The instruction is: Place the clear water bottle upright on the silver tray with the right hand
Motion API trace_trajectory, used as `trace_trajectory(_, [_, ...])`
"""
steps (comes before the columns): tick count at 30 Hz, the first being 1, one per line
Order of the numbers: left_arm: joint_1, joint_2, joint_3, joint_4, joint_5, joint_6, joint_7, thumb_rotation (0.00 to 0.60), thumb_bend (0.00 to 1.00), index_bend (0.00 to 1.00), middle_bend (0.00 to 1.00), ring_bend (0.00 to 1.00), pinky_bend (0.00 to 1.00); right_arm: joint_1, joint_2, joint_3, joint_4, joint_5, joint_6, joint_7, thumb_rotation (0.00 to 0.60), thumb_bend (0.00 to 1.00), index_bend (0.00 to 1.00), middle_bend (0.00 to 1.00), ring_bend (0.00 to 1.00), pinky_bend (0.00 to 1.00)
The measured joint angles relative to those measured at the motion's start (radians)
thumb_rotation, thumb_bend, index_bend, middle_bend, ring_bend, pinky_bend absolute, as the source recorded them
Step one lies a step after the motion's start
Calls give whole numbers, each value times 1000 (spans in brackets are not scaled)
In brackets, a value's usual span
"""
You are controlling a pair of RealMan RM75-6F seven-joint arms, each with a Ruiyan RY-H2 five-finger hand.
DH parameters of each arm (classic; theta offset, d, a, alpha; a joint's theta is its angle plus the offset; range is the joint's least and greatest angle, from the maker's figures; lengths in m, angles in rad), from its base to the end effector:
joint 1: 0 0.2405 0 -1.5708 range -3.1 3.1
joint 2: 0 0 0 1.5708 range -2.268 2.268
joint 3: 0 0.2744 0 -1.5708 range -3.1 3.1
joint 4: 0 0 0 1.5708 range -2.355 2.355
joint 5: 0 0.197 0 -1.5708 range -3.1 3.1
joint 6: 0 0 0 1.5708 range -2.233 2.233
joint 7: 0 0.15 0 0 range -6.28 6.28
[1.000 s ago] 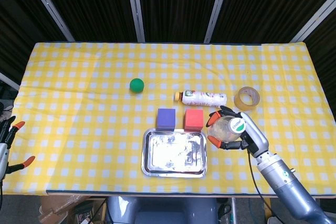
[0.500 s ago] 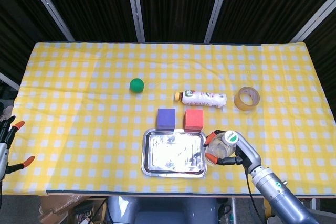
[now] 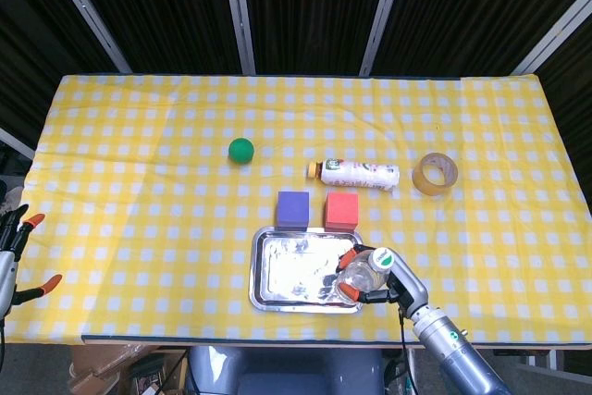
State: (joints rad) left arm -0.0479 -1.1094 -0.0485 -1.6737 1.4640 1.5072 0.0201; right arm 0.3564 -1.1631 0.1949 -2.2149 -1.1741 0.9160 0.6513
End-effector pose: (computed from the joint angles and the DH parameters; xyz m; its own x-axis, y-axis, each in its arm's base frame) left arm -0.3218 0.1743 0.1815 0.3637 -0.0003 0.9315 0.9300 0.0567 -0.3631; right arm -0.1499 -0.2241 0.0822 -0.7346 -0.4843 0.4753 -0.6460 0.2848 -0.7082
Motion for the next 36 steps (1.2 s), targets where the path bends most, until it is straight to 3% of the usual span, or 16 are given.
trace_trajectory(8, [-4, -10, 1, 1, -4, -8, 23, 600, 157, 131, 0, 0, 0, -57, 38, -4, 87, -46, 51, 101, 600, 608, 811, 625, 276, 0])
trace_trajectory(18, [-4, -15, 1, -7, -3, -5, 35, 600, 157, 131, 0, 0, 0, -167, 236, -42, 258, -240, 120, 416, 600, 608, 811, 625, 276, 0])
trace_trajectory(24, [-5, -14, 4, -12, 4, -5, 33, 600, 157, 131, 0, 0, 0, -197, 288, -81, 341, -348, 165, 563, 600, 608, 812, 625, 276, 0])
trace_trajectory(29, [-9, -15, 5, -13, 8, -10, 31, 600, 157, 131, 0, 0, 0, -170, 255, -88, 282, -368, 154, 517, 600, 609, 813, 627, 281, 0])
trace_trajectory(36, [-10, -6, 2, -5, 1, -15, -2, 600, 157, 131, 0, 0, 0, -85, 88, -69, 124, -299, 99, 260, 600, 610, 814, 629, 286, 0])
